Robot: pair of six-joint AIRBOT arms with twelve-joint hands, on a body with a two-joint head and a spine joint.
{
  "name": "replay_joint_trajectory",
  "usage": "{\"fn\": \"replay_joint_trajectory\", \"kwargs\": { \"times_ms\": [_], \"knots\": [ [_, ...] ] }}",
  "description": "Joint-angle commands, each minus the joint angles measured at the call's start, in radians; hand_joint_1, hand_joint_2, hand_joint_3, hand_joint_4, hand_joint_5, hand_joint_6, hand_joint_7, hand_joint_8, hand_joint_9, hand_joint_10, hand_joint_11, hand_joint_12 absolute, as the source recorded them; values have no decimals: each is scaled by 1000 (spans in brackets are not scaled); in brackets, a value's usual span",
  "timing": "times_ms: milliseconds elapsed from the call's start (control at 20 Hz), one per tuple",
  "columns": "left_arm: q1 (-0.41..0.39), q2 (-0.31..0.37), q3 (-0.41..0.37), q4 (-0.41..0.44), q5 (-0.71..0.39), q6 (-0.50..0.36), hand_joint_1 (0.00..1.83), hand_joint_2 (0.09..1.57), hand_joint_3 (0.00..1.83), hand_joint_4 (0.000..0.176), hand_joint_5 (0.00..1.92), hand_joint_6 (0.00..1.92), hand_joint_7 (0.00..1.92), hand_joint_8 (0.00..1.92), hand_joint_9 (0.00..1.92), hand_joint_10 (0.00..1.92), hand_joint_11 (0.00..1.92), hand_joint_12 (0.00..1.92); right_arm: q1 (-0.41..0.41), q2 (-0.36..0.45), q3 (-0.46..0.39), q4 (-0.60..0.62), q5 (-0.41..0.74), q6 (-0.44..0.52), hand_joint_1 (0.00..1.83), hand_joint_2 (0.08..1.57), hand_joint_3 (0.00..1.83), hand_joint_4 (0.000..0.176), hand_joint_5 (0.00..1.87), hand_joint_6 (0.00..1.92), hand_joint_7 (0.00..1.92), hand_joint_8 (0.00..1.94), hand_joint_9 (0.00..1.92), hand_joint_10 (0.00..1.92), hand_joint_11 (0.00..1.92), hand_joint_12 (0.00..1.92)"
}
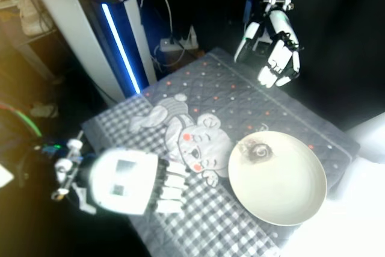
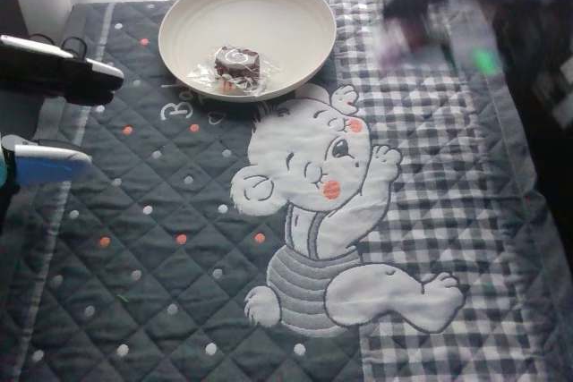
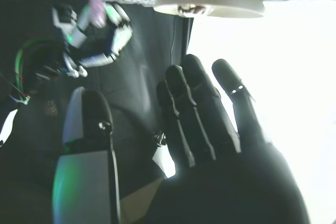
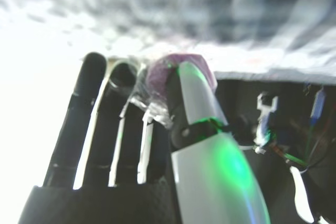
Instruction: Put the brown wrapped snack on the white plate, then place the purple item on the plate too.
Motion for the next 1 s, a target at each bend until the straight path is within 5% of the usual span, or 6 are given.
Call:
{"fn": "replay_joint_trajectory", "kwargs": {
  "times_ms": [0, 250, 400, 500, 700, 950],
  "knots": [
    [-5, -1, -3, -19, -124, -7, 951, 945, 4, 0, 813, 2, 878, 2, 842, 23, 221, 1284, 33, -36, 19, 34, 109, 2, 1356, 1084, 0, 0, 1118, 544, 1061, 942, 914, 1167, 540, 1412],
    [-32, -14, 10, 12, -104, -9, 911, 952, 1, 0, 796, 1, 847, 0, 833, 16, 249, 1213, 155, -212, 180, 54, 10, 2, 1385, 1044, 3, 0, 1026, 806, 1236, 445, 1093, 1005, 780, 1029],
    [-59, -46, 40, 56, -71, -48, 927, 923, 0, 0, 820, 2, 855, 1, 839, 16, 224, 1304, 180, -298, 269, 51, -91, 2, 1215, 1134, 4, 0, 884, 1044, 1004, 1027, 842, 382, 199, 1332],
    [-74, -50, 46, 78, -55, -55, 915, 915, 0, 0, 827, 0, 873, 7, 849, 19, 191, 1330, 181, -316, 288, 51, -110, 2, 1030, 1008, 0, 65, 491, 104, 552, 202, 534, 208, 21, 1310],
    [-61, -45, 35, 65, -89, -56, 889, 947, 2, 0, 795, 0, 870, 1, 829, 6, 146, 1246, 181, -315, 286, 42, -112, 3, 993, 934, 1, 144, 194, 0, 284, 1, 299, 10, 0, 566],
    [-10, -17, -6, 22, -180, -57, 910, 982, 2, 0, 814, 2, 854, 0, 820, 5, 279, 1162, 180, -281, 233, 44, -64, 3, 1011, 955, 2, 136, 246, 3, 293, 3, 362, 13, 0, 1113]
  ]
}}
